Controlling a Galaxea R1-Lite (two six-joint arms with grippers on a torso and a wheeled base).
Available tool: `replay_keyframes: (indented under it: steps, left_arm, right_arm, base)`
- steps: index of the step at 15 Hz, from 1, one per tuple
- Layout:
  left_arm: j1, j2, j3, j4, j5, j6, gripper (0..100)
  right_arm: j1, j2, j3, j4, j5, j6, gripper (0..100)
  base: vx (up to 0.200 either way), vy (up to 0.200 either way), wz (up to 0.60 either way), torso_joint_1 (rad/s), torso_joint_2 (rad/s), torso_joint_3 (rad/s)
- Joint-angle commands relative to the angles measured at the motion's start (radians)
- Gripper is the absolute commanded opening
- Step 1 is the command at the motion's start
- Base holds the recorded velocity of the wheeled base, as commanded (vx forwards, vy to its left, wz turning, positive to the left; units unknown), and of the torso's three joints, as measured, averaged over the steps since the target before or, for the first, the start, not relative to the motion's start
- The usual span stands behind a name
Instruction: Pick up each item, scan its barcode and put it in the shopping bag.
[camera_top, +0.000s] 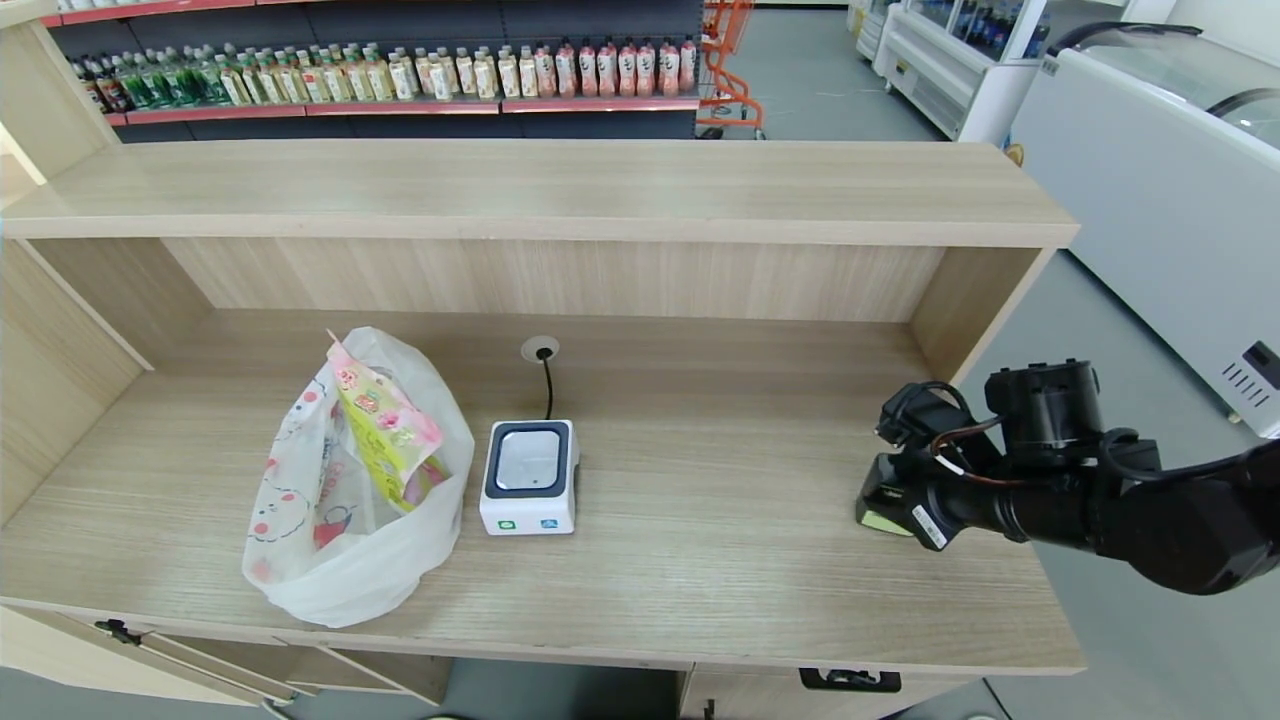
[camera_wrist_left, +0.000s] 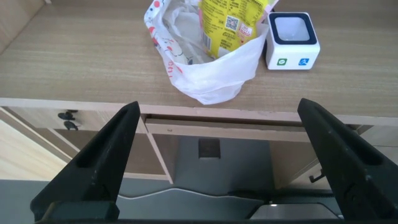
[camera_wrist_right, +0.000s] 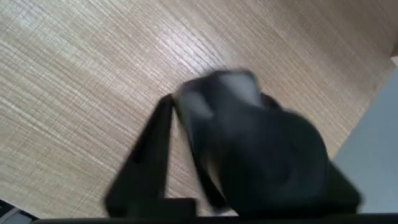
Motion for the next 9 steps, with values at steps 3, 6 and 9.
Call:
replay_keyframes:
  steps: [3,6,9]
  left_arm:
    - [0.000,0.000,0.000,0.000,0.000,0.000,100]
    - [0.000,0.000,0.000,0.000,0.000,0.000,100]
    - [0.000,0.000,0.000,0.000,0.000,0.000,100]
  right_arm:
    - [0.002,0.030,-0.014,-0.009,0.003,0.000,0]
    - [0.013,0.017,-0.003,-0.017,0.001,0.000,0]
    - [0.018,-0.141,0.059,-0.063,-0.005,-0.048,0]
  base:
    - [0.000,0.000,0.00,0.000,0.00,0.000]
    - [0.000,0.000,0.00,0.000,0.00,0.000]
    - [0.000,0.000,0.00,0.000,0.00,0.000]
